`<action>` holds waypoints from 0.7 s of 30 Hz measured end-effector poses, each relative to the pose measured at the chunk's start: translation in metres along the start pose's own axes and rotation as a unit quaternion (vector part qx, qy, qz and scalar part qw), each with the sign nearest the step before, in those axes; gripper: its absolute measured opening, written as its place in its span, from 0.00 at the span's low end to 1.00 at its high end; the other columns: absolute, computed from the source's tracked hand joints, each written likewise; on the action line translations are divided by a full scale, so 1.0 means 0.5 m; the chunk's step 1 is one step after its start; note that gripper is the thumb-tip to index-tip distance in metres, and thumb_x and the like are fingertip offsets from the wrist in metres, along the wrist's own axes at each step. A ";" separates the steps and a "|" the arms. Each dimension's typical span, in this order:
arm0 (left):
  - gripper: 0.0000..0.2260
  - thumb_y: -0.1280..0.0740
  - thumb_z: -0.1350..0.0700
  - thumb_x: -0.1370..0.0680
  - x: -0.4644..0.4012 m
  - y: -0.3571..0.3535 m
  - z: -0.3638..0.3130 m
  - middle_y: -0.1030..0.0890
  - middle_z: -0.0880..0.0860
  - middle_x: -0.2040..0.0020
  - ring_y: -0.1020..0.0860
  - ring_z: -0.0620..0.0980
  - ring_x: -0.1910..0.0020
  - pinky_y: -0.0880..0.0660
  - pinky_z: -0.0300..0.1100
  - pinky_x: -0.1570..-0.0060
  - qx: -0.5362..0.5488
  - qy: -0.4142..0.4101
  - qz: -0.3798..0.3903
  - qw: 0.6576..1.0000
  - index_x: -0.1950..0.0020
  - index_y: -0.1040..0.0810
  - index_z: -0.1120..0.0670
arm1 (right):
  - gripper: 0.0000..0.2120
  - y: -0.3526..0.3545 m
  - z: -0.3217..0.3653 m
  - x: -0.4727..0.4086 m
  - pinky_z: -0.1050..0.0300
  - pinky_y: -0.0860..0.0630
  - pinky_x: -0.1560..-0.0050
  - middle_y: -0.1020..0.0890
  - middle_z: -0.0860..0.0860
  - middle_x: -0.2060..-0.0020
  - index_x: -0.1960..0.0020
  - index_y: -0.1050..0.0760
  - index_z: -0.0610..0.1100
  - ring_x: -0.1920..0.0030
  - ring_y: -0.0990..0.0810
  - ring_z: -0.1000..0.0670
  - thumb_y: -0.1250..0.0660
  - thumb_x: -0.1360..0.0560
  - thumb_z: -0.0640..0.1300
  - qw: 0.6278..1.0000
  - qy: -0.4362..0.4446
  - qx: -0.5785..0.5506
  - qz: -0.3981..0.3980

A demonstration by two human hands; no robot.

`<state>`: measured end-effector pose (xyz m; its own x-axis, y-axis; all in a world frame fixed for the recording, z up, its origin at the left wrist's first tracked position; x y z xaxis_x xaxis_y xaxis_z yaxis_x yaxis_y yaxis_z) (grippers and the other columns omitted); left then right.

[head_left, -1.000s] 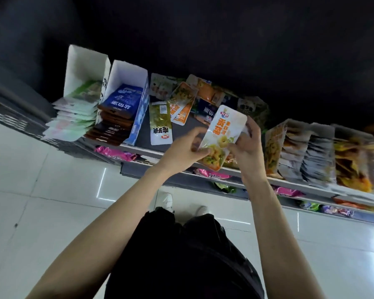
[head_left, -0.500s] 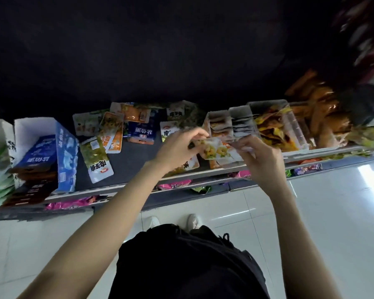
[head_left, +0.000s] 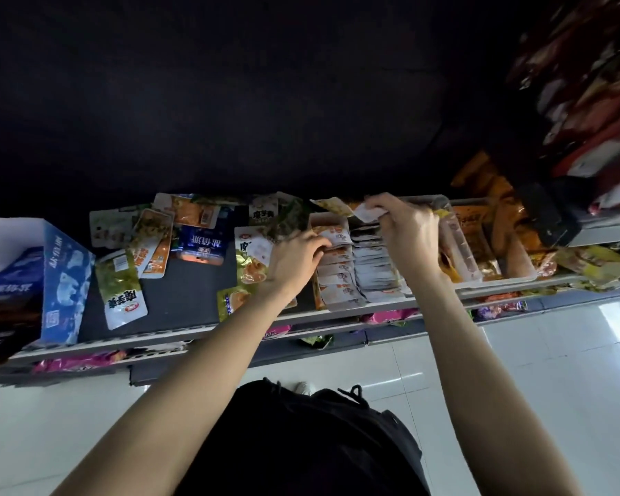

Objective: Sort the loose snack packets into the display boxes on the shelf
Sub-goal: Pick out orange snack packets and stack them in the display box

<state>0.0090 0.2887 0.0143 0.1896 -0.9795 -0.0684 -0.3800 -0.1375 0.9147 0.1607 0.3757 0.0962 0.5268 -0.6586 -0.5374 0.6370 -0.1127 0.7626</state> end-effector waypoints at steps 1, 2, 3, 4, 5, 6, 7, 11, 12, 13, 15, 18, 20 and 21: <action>0.13 0.40 0.52 0.19 0.002 -0.003 -0.001 0.25 0.46 0.37 0.23 0.45 0.43 0.27 0.35 0.54 0.005 0.001 -0.003 1.000 0.36 0.25 0.47 | 0.17 -0.015 -0.003 -0.008 0.61 0.27 0.75 0.16 0.48 0.65 0.53 0.19 0.43 0.72 0.23 0.54 0.38 0.34 0.27 0.999 0.021 0.020 0.023; 0.13 0.41 0.53 0.19 0.003 -0.005 -0.003 0.24 0.46 0.38 0.22 0.44 0.45 0.28 0.33 0.56 0.009 0.002 -0.007 1.000 0.36 0.25 0.47 | 0.17 -0.029 -0.004 -0.015 0.59 0.27 0.76 0.17 0.48 0.68 0.54 0.19 0.43 0.74 0.22 0.49 0.36 0.35 0.27 0.997 0.040 0.042 0.051; 0.13 0.41 0.53 0.19 0.004 -0.006 -0.005 0.24 0.45 0.38 0.22 0.43 0.47 0.30 0.31 0.58 0.013 0.005 -0.012 1.000 0.36 0.24 0.47 | 0.17 -0.043 -0.005 -0.021 0.59 0.28 0.76 0.18 0.47 0.69 0.54 0.19 0.43 0.74 0.22 0.46 0.35 0.36 0.26 0.993 0.052 0.065 0.083; 0.13 0.41 0.53 0.19 0.005 -0.007 -0.006 0.24 0.45 0.39 0.22 0.43 0.48 0.31 0.30 0.59 0.014 0.007 -0.016 1.000 0.37 0.24 0.46 | 0.18 -0.059 -0.006 -0.024 0.58 0.29 0.74 0.18 0.46 0.69 0.53 0.19 0.42 0.73 0.21 0.44 0.34 0.36 0.25 0.987 0.055 0.088 0.118; 0.12 0.41 0.53 0.19 0.005 -0.008 -0.006 0.24 0.45 0.39 0.21 0.42 0.48 0.32 0.30 0.59 0.014 0.007 -0.020 1.000 0.37 0.24 0.46 | 0.18 -0.074 -0.007 -0.026 0.57 0.30 0.71 0.17 0.45 0.67 0.52 0.19 0.42 0.71 0.20 0.43 0.34 0.35 0.25 0.980 0.055 0.110 0.154; 0.12 0.41 0.53 0.19 0.006 -0.009 -0.005 0.23 0.44 0.39 0.22 0.43 0.48 0.31 0.31 0.58 0.013 0.006 -0.024 1.000 0.37 0.24 0.46 | 0.18 -0.088 -0.007 -0.025 0.56 0.30 0.69 0.17 0.45 0.65 0.50 0.20 0.43 0.68 0.19 0.42 0.35 0.33 0.25 0.973 0.053 0.130 0.185; 0.12 0.41 0.53 0.19 0.008 -0.010 -0.005 0.23 0.44 0.40 0.22 0.43 0.47 0.30 0.32 0.56 0.010 0.005 -0.027 1.000 0.37 0.23 0.46 | 0.18 -0.101 -0.006 -0.025 0.55 0.29 0.68 0.17 0.45 0.63 0.48 0.20 0.44 0.66 0.19 0.42 0.36 0.31 0.27 0.965 0.055 0.150 0.209; 0.12 0.40 0.55 0.19 0.017 -0.012 -0.008 0.22 0.46 0.41 0.21 0.44 0.47 0.27 0.35 0.51 0.018 -0.004 -0.032 0.999 0.39 0.22 0.47 | 0.17 -0.134 0.009 -0.035 0.52 0.25 0.56 0.18 0.47 0.52 0.38 0.26 0.49 0.53 0.19 0.43 0.43 0.22 0.35 0.925 0.062 0.213 0.307; 0.12 0.40 0.56 0.19 0.019 -0.013 -0.009 0.21 0.47 0.42 0.21 0.45 0.47 0.27 0.35 0.52 0.022 -0.006 -0.033 0.999 0.39 0.22 0.48 | 0.16 -0.139 0.010 -0.038 0.52 0.25 0.55 0.19 0.47 0.50 0.38 0.26 0.49 0.51 0.19 0.44 0.43 0.21 0.37 0.920 0.068 0.224 0.314; 0.12 0.39 0.57 0.20 0.021 -0.013 -0.010 0.21 0.47 0.42 0.21 0.45 0.48 0.28 0.35 0.53 0.027 -0.007 -0.037 0.999 0.40 0.21 0.49 | 0.15 -0.142 0.012 -0.041 0.53 0.25 0.55 0.19 0.47 0.49 0.38 0.26 0.49 0.49 0.19 0.44 0.43 0.21 0.38 0.915 0.080 0.241 0.312; 0.11 0.38 0.57 0.20 0.021 -0.014 -0.008 0.20 0.48 0.44 0.20 0.46 0.49 0.30 0.33 0.57 0.029 -0.005 -0.048 0.998 0.41 0.20 0.49 | 0.15 -0.143 0.017 -0.040 0.55 0.27 0.59 0.19 0.48 0.48 0.38 0.26 0.50 0.49 0.19 0.45 0.44 0.20 0.38 0.903 0.110 0.283 0.305; 0.11 0.38 0.57 0.20 0.019 -0.016 -0.006 0.20 0.48 0.45 0.19 0.47 0.52 0.32 0.34 0.60 0.021 -0.004 -0.053 0.998 0.41 0.20 0.49 | 0.15 -0.150 0.016 -0.036 0.57 0.32 0.62 0.19 0.49 0.50 0.39 0.25 0.49 0.51 0.19 0.48 0.44 0.20 0.38 0.887 0.100 0.316 0.321; 0.11 0.38 0.58 0.20 0.018 -0.012 -0.011 0.19 0.49 0.46 0.18 0.49 0.56 0.27 0.38 0.61 0.022 -0.007 -0.056 0.998 0.42 0.19 0.50 | 0.13 -0.158 0.017 -0.040 0.57 0.30 0.58 0.18 0.50 0.53 0.41 0.24 0.50 0.52 0.19 0.49 0.43 0.20 0.41 0.880 0.082 0.319 0.341; 0.10 0.37 0.59 0.21 0.016 -0.011 -0.012 0.18 0.50 0.47 0.18 0.51 0.58 0.25 0.41 0.61 0.028 -0.009 -0.064 0.998 0.44 0.18 0.51 | 0.12 -0.163 0.019 -0.040 0.56 0.30 0.53 0.18 0.51 0.54 0.42 0.23 0.51 0.52 0.19 0.50 0.42 0.20 0.45 0.875 0.084 0.318 0.355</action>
<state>0.0181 0.2822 0.0112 0.2239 -0.9558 -0.1904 -0.4042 -0.2689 0.8742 0.0931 0.3911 0.0480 0.7715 -0.6186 0.1488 -0.2990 -0.1461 0.9430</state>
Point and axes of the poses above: each hand's wrist, its own x-axis away from the middle knuckle, its own y-axis out of the back of the hand, z = x × y, the point moved 1 cm from there along -x, towards the middle knuckle
